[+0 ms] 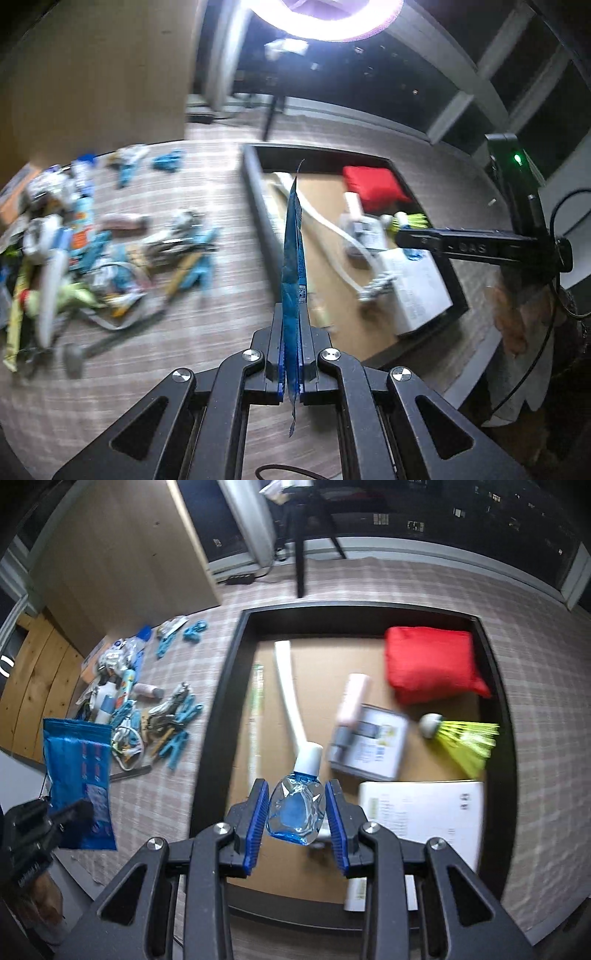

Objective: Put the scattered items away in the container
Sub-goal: 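Carry the wipe pack and eye-drop bottle to the tray and open both grippers, then move both grippers back over the clutter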

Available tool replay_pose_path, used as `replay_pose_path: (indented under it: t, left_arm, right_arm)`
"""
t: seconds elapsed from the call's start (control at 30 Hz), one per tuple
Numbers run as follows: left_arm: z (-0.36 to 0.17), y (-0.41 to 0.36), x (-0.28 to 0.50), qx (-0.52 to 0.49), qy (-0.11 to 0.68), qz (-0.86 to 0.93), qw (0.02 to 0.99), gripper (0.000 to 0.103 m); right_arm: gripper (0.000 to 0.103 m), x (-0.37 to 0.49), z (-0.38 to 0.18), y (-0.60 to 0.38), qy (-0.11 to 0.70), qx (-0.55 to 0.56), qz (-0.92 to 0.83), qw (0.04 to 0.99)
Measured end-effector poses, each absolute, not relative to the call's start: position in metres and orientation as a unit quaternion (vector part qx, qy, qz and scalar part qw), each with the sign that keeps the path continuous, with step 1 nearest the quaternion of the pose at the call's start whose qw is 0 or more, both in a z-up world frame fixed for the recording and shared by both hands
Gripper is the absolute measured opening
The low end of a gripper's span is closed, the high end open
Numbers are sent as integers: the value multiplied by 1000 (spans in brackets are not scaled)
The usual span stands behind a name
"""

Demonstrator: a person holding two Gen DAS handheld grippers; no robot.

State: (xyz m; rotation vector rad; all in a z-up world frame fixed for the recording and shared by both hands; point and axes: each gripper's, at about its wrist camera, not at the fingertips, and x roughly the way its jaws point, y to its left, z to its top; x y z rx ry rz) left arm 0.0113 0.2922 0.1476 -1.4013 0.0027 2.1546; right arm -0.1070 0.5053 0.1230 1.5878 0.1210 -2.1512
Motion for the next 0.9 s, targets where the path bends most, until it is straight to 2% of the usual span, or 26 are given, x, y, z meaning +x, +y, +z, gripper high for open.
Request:
replay_pose_path:
  t: [0.17, 0.2, 0.23, 0.27, 0.3, 0.33, 0.37, 0.6, 0.9]
  left_arm:
    - [152, 335, 17, -515, -4, 806, 292, 4]
    - [154, 343, 17, -511, -3, 808, 294, 11]
    - [155, 351, 16, -512, 2, 808, 292, 22]
    - [154, 358, 15, -519, 7, 805, 288, 55]
    - [156, 362, 16, -514, 9, 810, 284, 64]
    - [159, 364, 18, -501, 13, 820, 277, 61]
    - [160, 365, 20, -495, 22, 826, 268, 57]
    - [156, 331, 14, -504, 0, 835, 222, 53]
    - [144, 229, -5, -520, -4, 837, 171, 53]
  right_arm:
    - [31, -118, 126, 534, 43, 575, -786, 225]
    - [31, -121, 127, 537, 46, 573, -787, 224]
    - [31, -122, 128, 541, 47, 569, -790, 225]
    - [32, -124, 130, 543, 48, 565, -792, 226]
    - [35, -125, 132, 546, 49, 562, -794, 224]
    - [42, -127, 134, 549, 48, 561, -796, 221]
    - [44, -127, 135, 551, 44, 558, -798, 222]
    - [44, -130, 142, 540, 49, 549, -791, 264]
    - [44, -110, 139, 485, 38, 545, -782, 302]
